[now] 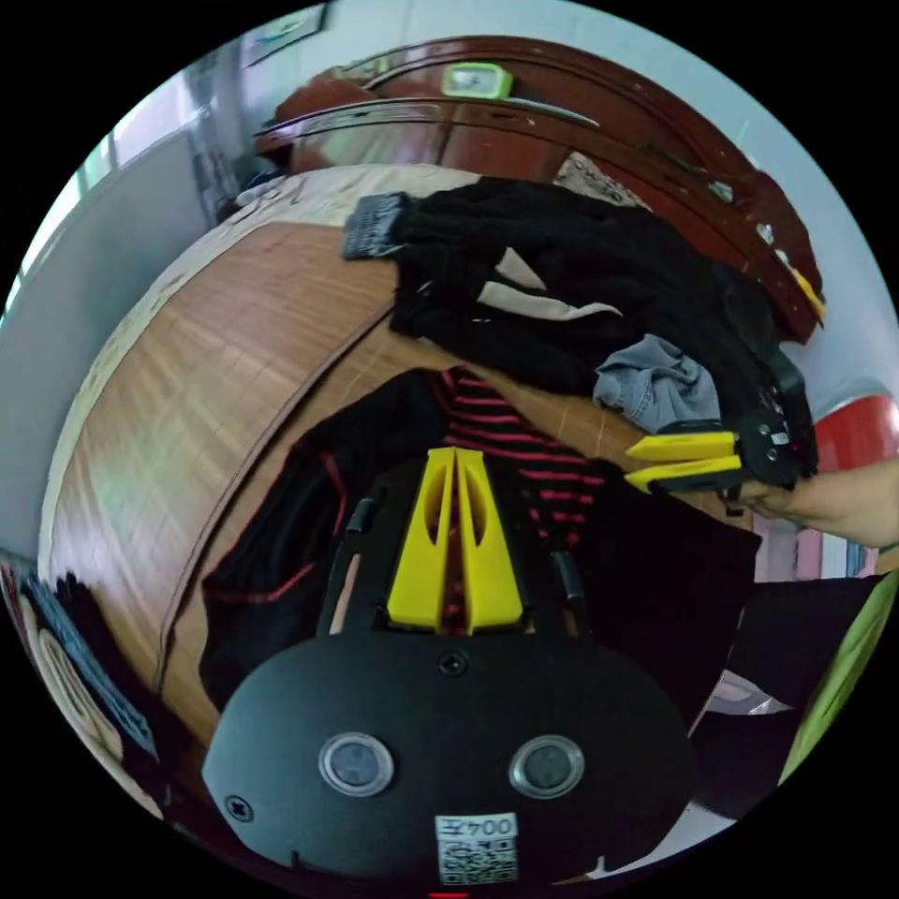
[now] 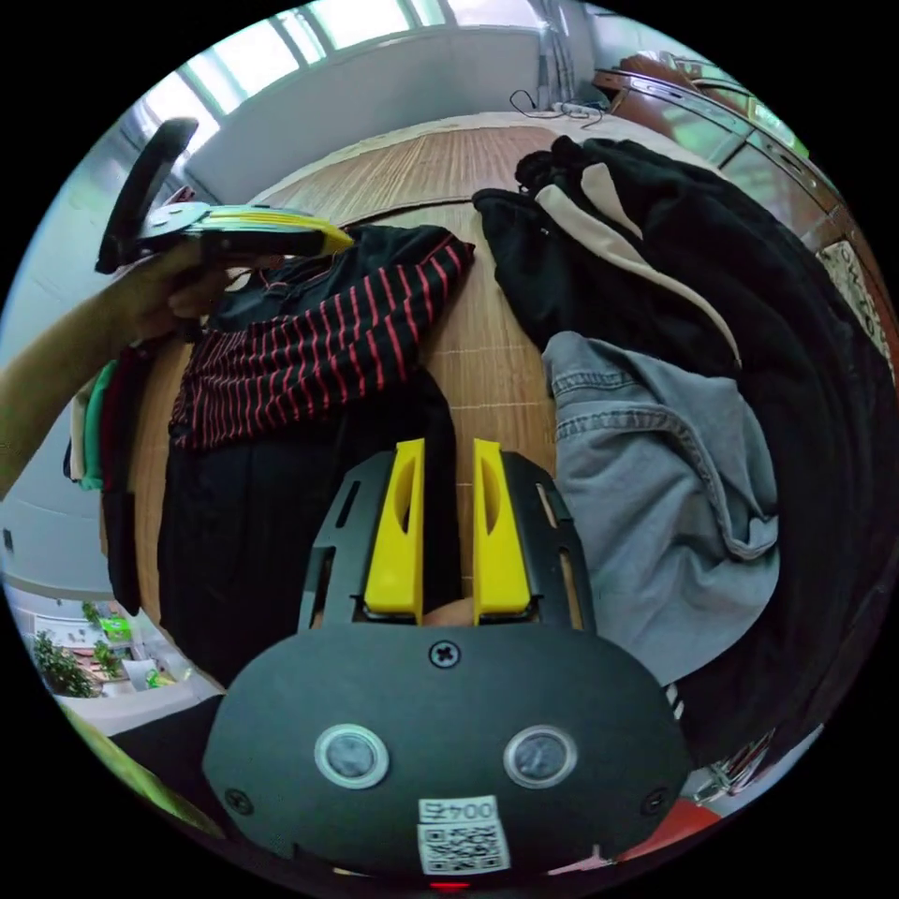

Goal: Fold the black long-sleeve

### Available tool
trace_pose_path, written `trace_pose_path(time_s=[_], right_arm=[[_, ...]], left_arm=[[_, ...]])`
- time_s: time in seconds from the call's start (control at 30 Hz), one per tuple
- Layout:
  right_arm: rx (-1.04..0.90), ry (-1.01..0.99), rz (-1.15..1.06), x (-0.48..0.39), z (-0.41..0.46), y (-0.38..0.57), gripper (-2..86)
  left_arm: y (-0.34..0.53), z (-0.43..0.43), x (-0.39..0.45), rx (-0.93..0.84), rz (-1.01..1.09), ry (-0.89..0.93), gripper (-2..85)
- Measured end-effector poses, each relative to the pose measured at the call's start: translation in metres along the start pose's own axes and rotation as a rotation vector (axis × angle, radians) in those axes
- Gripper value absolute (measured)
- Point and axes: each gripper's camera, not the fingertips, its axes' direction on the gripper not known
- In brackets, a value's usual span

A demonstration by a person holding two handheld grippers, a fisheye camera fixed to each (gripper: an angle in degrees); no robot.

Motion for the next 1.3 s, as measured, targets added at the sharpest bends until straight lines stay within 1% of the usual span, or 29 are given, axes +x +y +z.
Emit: trace_pose_path(time_s=[0.07, 0.1, 0.13, 0.2, 0.27, 0.33, 0.47, 0.53, 0.6, 0.67, 0.8, 0.83, 0.93, 0.97, 1.03, 1.1, 1.2, 1.3], right_arm=[[-0.035, -0.023, 0.001, -0.003, 0.007, 0.001, 5.7], [-0.054, -0.005, -0.005, -0.005, 0.010, 0.001, 4.4], [-0.049, 0.053, -0.017, -0.009, 0.009, 0.004, 2.7], [-0.066, 0.090, -0.010, -0.008, 0.007, 0.009, 1.9], [-0.075, 0.110, 0.076, 0.002, 0.000, 0.020, 1.6], [-0.068, 0.086, 0.127, 0.005, -0.003, 0.028, 2.3], [-0.059, 0.075, 0.142, -0.001, -0.008, 0.033, 4.7], [-0.072, 0.079, 0.150, -0.002, -0.012, 0.030, 4.6], [-0.041, 0.122, 0.128, -0.010, -0.022, 0.024, 4.6], [0.038, 0.160, 0.042, -0.028, -0.034, 0.010, 4.4], [0.126, 0.150, -0.113, -0.057, -0.031, -0.026, 4.1], [0.123, 0.130, -0.147, -0.061, -0.023, -0.039, 4.0], [-0.028, 0.118, -0.095, -0.045, 0.016, -0.061, 2.9], [0.023, 0.077, -0.064, -0.037, 0.008, -0.062, 2.3], [-0.024, 0.090, -0.033, -0.034, 0.001, -0.068, 2.1], [0.048, 0.091, -0.025, -0.039, -0.018, -0.068, 2.6], [0.080, 0.090, -0.088, -0.062, -0.027, -0.071, 3.6], [0.072, 0.134, -0.198, -0.092, -0.026, -0.065, 1.3]], left_arm=[[-0.016, 0.022, 0.016, -0.055, 0.075, -0.054, 0.2], [-0.021, 0.036, 0.023, -0.092, 0.117, -0.070, 0.2], [-0.024, 0.046, 0.026, -0.121, 0.141, -0.085, 0.2], [-0.026, 0.054, 0.025, -0.133, 0.144, -0.109, 0.2], [-0.030, 0.058, 0.016, -0.141, 0.100, -0.133, 0.1], [-0.033, 0.054, -0.003, -0.099, -0.006, -0.131, 0.1], [-0.034, 0.045, -0.024, -0.062, -0.144, -0.101, 0.2], [-0.034, 0.035, -0.029, -0.069, -0.170, -0.070, 0.2], [-0.034, 0.026, -0.033, -0.095, -0.161, -0.017, 0.2], [-0.034, 0.012, -0.035, -0.104, -0.148, 0.001, 0.2], [-0.031, -0.032, -0.045, -0.044, -0.152, 0.064, 0.3], [-0.029, -0.047, -0.050, -0.018, -0.162, 0.064, 0.3], [-0.016, -0.084, -0.069, 0.037, -0.212, 0.043, 0.4], [-0.012, -0.093, -0.074, 0.049, -0.226, 0.039, 0.5], [0.014, -0.132, -0.095, 0.083, -0.297, -0.005, 0.5], [0.046, -0.162, -0.110, 0.106, -0.369, -0.055, 0.5], [0.119, -0.206, -0.122, 0.090, -0.519, -0.113, 0.5], [0.213, -0.246, -0.110, 0.049, -0.697, -0.159, 0.6]])
